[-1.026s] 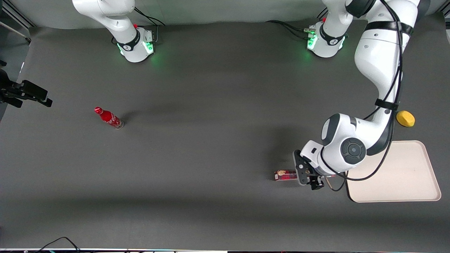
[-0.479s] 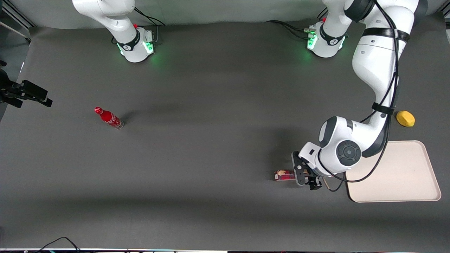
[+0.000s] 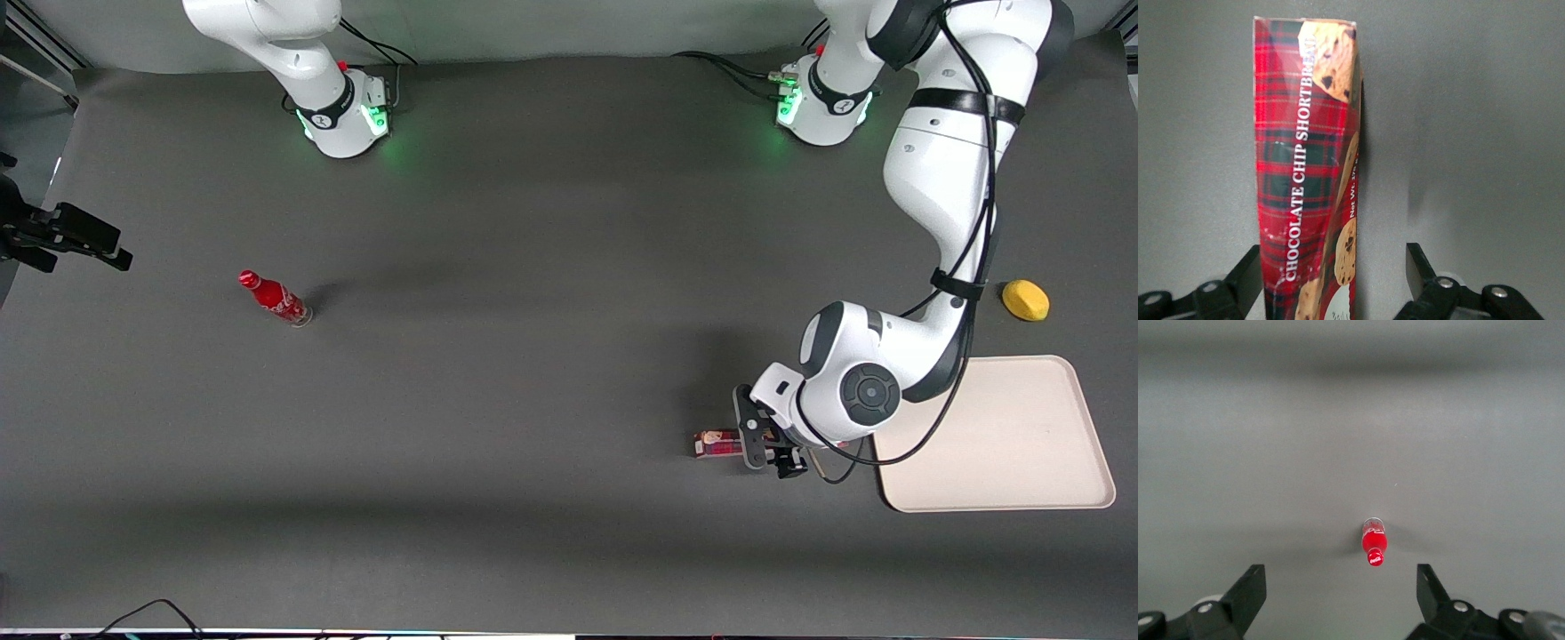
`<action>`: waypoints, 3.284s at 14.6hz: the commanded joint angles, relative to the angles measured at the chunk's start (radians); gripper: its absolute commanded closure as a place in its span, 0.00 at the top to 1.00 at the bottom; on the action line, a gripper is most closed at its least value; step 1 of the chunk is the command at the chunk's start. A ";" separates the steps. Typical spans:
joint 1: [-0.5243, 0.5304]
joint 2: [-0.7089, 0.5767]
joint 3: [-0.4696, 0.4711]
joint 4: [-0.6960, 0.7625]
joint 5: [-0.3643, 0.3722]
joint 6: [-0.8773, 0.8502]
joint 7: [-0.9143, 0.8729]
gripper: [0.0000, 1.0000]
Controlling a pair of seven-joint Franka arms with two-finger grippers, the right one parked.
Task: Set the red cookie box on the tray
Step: 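Lower the left gripper and close it on the cookie box's end, then lift the box upright and carry it onto the white tray, then lower the box onto the tray and open the left gripper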
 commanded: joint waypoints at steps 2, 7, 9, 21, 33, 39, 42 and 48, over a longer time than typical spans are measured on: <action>-0.018 0.007 0.012 0.030 0.027 -0.001 0.008 0.00; -0.016 -0.016 0.012 0.062 0.027 -0.066 0.007 0.00; -0.015 -0.024 0.012 0.124 0.027 -0.169 0.007 0.00; 0.036 -0.251 0.015 0.224 -0.002 -0.550 0.008 0.00; 0.327 -0.326 0.087 0.217 -0.044 -0.578 -0.226 0.00; 0.389 -0.282 0.112 0.189 0.042 -0.562 -0.662 0.00; 0.401 -0.228 0.148 0.188 0.041 -0.468 -0.791 0.00; 0.470 -0.124 0.165 0.195 -0.026 -0.280 -0.872 0.00</action>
